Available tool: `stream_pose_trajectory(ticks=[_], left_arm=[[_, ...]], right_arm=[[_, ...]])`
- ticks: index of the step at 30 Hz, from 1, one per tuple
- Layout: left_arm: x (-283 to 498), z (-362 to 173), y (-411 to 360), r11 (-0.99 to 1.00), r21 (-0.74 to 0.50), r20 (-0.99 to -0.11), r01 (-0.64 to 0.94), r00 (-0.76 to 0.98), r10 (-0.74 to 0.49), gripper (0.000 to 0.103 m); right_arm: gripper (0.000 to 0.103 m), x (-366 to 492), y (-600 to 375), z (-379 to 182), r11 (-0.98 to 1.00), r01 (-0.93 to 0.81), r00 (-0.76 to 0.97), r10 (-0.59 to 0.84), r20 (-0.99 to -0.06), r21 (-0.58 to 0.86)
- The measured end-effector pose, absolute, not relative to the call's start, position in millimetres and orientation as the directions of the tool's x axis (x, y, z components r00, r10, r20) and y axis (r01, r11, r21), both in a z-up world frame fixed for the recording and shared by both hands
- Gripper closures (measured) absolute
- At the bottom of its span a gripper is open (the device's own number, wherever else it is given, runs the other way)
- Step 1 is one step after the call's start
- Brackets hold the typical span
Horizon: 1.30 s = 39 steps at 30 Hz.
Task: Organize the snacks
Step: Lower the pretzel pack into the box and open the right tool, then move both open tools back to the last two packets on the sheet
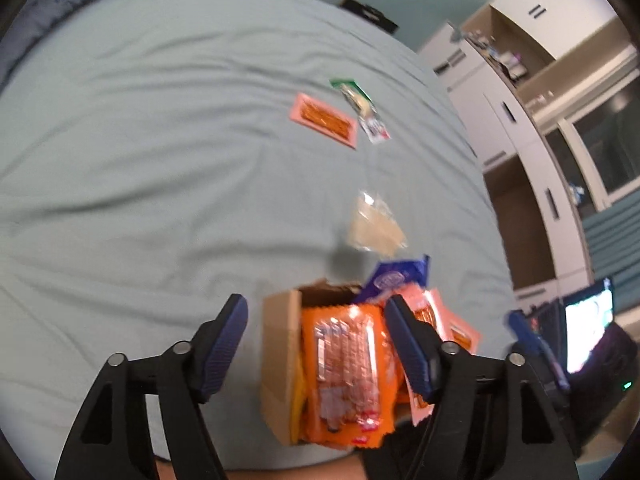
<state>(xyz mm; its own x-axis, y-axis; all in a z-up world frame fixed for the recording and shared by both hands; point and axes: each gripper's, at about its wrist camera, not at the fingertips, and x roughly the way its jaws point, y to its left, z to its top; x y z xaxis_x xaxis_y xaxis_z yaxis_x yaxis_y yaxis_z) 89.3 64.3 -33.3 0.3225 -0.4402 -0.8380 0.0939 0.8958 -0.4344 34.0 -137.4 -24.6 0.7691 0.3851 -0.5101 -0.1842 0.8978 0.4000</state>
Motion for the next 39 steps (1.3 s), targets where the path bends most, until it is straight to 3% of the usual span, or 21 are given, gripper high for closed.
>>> stream_pose_trajectory(ticks=[5, 9, 14, 20, 27, 39], left_arm=[[87, -28, 72, 0.948, -0.301, -0.871, 0.100, 0.377, -0.317, 0.031], [86, -21, 74, 0.964, -0.241, -0.870, 0.113, 0.414, -0.267, 0.026], [93, -28, 77, 0.972, -0.217, -0.889, 0.094, 0.392, -0.237, 0.025], [101, -47, 84, 0.968, -0.244, -0.918, 0.056, 0.307, -0.249, 0.025], [119, -58, 85, 0.983, -0.174, -0.938, 0.056, 0.293, -0.183, 0.025], [190, -97, 66, 0.985, -0.055, -0.951, 0.166, 0.293, -0.102, 0.025]], right_arm=[[0.026, 34, -171, -20, 0.885, -0.037, 0.836, 0.282, -0.472, 0.464], [0.026, 44, -185, -24, 0.873, 0.049, 0.809, 0.251, -0.531, 0.486], [0.026, 74, -183, -14, 0.912, 0.139, 0.768, 0.147, -0.623, 0.387], [0.026, 145, -172, -20, 0.918, 0.114, 0.674, 0.210, -0.709, 0.380], [0.026, 199, -193, -49, 0.922, 0.161, 0.573, 0.202, -0.794, 0.351], [0.026, 230, -203, -62, 0.928, 0.144, 0.571, 0.206, -0.794, 0.344]])
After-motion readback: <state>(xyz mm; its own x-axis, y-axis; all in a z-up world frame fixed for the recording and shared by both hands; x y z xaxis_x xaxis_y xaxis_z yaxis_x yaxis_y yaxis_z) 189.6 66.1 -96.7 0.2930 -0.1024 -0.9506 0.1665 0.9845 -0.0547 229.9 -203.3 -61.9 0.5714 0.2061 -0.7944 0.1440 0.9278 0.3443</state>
